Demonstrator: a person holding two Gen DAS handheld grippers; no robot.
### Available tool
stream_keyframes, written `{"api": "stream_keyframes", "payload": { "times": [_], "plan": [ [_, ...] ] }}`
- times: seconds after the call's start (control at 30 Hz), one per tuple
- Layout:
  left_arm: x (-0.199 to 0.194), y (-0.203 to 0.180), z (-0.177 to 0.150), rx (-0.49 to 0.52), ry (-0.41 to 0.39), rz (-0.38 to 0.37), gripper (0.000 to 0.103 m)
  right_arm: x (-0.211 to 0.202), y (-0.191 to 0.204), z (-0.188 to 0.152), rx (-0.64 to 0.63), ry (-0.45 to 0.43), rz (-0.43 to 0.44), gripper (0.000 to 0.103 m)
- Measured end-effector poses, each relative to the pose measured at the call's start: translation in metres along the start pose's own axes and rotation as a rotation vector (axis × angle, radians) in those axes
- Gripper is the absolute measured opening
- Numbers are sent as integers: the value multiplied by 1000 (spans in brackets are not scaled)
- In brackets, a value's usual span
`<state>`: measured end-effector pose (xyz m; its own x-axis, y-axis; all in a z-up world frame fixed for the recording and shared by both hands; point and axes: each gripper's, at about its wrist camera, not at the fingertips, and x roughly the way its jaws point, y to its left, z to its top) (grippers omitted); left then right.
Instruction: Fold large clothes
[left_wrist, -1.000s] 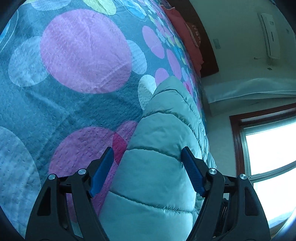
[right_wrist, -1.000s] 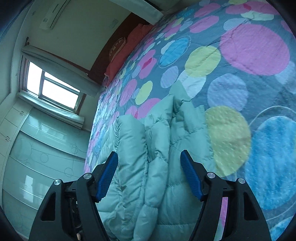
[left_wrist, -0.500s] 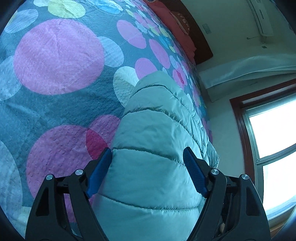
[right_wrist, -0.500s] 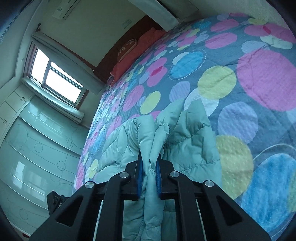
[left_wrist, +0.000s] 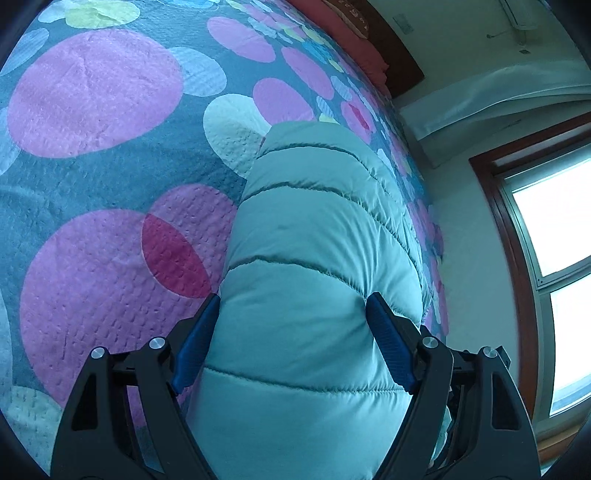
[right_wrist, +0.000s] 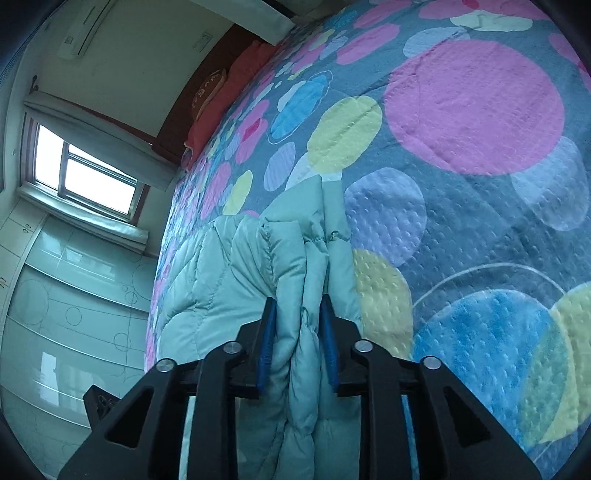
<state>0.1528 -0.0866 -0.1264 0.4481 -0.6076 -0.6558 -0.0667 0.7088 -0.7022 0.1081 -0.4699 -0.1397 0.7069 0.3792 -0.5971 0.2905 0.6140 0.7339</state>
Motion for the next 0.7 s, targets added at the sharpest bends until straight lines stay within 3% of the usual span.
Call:
{"api": "stream_keyframes", "payload": {
  "times": [0.07,0.23,0.4,0.43,0.47,0.5,0.57,0.7],
  "plan": [
    [-9,2,-5,0,1,-13,79,-16,3,-9,6,-6,30,61],
    [-30,7,-26,36,-3,-18,79,-47,17,-47,-19,32,81,64],
    [-33,4,-41,92,-11,19,79,-56,27,-81,-63,94,49,64],
    [-31,2,-41,98,-5,34,79,-54,26,-85,-75,98,25,60],
    [-29,2,-42,102,2,45,78,-52,25,-87,-90,99,-16,47],
    [-26,1,-42,104,11,54,77,-49,22,-89,-96,102,-50,43],
    [-21,0,-43,118,22,73,76,-42,11,-89,-68,116,-50,30],
    [-10,-1,-45,149,38,103,74,-29,-7,-92,-43,124,-66,26]
  ]
}}
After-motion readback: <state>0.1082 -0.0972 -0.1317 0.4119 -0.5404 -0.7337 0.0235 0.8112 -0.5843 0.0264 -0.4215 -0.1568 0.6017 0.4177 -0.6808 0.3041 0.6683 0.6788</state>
